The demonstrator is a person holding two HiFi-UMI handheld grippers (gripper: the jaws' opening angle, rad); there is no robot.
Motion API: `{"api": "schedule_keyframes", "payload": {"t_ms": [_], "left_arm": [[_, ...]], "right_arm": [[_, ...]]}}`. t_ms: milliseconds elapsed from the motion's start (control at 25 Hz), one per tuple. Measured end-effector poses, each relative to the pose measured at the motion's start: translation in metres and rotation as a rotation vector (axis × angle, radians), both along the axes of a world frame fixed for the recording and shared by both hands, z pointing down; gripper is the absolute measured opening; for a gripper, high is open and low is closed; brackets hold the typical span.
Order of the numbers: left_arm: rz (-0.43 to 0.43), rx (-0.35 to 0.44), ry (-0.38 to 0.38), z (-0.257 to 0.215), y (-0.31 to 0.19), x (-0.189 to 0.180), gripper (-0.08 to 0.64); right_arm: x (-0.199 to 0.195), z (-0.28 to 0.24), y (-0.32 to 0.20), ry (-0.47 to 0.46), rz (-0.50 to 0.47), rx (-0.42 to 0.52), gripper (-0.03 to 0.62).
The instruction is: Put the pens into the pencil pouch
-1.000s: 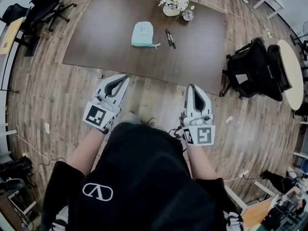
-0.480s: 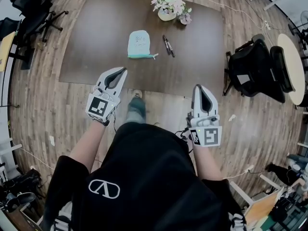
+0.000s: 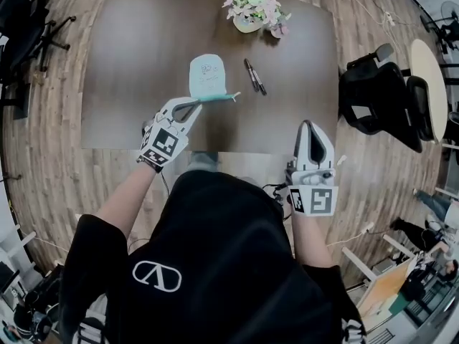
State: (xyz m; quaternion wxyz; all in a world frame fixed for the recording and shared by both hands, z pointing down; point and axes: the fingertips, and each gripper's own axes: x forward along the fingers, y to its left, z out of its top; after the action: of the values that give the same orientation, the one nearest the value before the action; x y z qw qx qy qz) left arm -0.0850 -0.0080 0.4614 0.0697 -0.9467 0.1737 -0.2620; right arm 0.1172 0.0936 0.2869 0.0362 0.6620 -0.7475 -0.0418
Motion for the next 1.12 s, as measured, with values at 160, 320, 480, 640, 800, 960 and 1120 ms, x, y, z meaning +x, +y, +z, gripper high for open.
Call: {"api": "schedule_keyframes", "payload": {"t_ms": [160,320,480,640,800,960,1120], "left_arm": [[0.1,-0.083,-0.189,0.063,-0.023,0.003,0.008],[0.172,-0.135,-0.352,0.108,-0.035,0.012,0.043],[0.172,-0.118,-0.521,0.148,-0.043,0.019,0.149],[0.203,-0.073,-0.646,0.182,-0.047,0.029,0.172],[0.213,-0.062,-0.711,0.202,-0.045,0.033,0.173],[0.236,-0.051,-0.771,0.222,-0.043,0.031,0.173],[0.241,-0.021,-0.8,0.232,-0.047,0.03,0.172]], "right_arm": [[-0.007,0.009,-0.028,0.021,0.025,-0.023,-0.002],[-0.008,0.016,-0.045,0.012,0.029,-0.048,-0.002],[-0.001,0.024,-0.054,-0.007,0.005,-0.063,-0.002],[0.009,0.037,-0.061,-0.025,-0.05,-0.094,-0.002],[0.023,0.043,-0.059,-0.035,-0.066,-0.108,-0.002],[0.031,0.05,-0.057,-0.043,-0.065,-0.126,-0.002],[0.03,0.056,-0.054,-0.048,-0.076,-0.138,-0.002]]}}
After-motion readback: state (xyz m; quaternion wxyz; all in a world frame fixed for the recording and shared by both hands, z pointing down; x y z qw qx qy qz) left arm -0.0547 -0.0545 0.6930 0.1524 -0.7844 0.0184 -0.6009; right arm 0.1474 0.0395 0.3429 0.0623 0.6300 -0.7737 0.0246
